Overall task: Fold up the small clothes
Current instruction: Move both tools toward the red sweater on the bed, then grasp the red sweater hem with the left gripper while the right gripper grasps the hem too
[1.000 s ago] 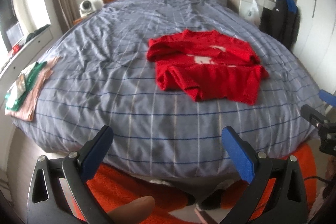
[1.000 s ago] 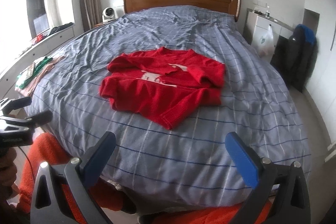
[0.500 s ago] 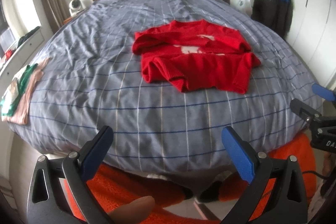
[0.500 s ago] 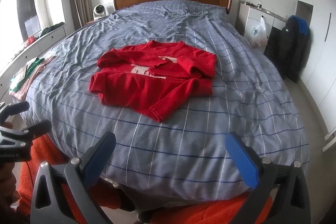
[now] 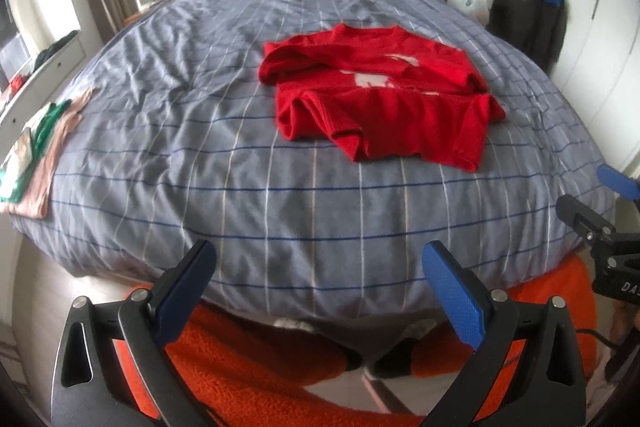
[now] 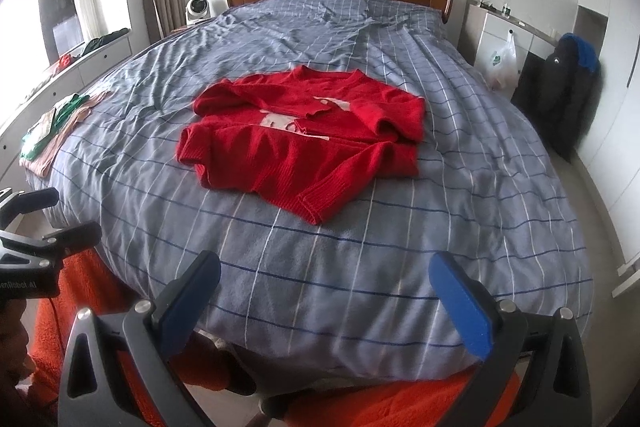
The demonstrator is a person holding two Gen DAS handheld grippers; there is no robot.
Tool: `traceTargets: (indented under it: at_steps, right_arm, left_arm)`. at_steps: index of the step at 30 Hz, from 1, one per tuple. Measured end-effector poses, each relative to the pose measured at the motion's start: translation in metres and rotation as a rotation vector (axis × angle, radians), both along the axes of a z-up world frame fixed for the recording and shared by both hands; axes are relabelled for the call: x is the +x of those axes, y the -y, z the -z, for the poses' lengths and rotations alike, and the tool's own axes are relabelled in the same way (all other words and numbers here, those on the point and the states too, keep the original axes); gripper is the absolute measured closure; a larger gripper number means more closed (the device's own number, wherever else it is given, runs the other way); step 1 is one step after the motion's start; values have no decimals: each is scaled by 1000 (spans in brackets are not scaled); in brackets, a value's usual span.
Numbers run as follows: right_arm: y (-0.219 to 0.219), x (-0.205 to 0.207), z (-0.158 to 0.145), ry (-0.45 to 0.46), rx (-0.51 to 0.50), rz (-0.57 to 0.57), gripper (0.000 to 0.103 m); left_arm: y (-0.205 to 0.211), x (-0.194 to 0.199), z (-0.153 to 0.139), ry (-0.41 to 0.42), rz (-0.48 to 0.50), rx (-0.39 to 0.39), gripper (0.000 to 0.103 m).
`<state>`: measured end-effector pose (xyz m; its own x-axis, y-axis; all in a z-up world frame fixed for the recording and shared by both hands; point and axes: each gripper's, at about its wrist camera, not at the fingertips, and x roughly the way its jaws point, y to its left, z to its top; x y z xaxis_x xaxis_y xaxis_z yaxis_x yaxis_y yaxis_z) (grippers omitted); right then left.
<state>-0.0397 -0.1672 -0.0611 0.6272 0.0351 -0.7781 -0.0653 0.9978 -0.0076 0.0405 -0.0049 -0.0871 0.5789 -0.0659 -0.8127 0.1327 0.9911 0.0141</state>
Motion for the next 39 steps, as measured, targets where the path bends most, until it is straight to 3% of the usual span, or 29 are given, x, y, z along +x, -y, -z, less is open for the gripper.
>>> traceTargets:
  at_steps: [10,13,17,20,22,23,24,25,26,28,31,33,37,38,39]
  right_arm:
    - [2,1,2,-6,9,-5,0]
    - [9,8,3,26,42,-53,0]
    - [26,49,22,38,-35,-67,0]
    - [42,101,48,-75,150,-48,1]
    - [42,139,76,-169,260,-21,1]
    - [40,151,88,-204,288,-8,8]
    - [40,163,105,-264,329,0,17]
    - [41,169,121,-326,362,17,49]
    - [44,168,125,-338,367,44,71]
    - [59,152,113,-311,450,50,91]
    - [82,106,86,-306,534,-16,91]
    - [93,71,78,-337,503,-50,91]
    - [102,35,101,-418,445,-35,89]
    - [105,30,108,-427,433,-14,88]
    - [109,27,114,-433,427,6,84]
  left_arm:
    - [-3,10,4,-16,27,-22,0]
    - [-26,46,14,-73,-5,-132,0]
    - [-45,112,38,-155,-73,-282,1]
    - [-26,156,59,-198,-65,-303,2]
    - [-8,174,72,-210,-71,-248,13]
    - [0,179,79,-214,-68,-214,45]
    - [5,180,86,-238,-55,-199,97]
    - [3,180,89,-264,-48,-218,96]
    - [-5,171,87,-265,-46,-274,100]
    - [-15,149,75,-255,10,-309,100]
    - [-30,106,68,-312,118,-323,99]
    - [-34,84,74,-344,151,-297,97]
    - [-29,55,96,-352,168,-120,92]
    - [-31,53,100,-348,160,-103,86]
    - [-34,51,100,-343,151,-110,74]
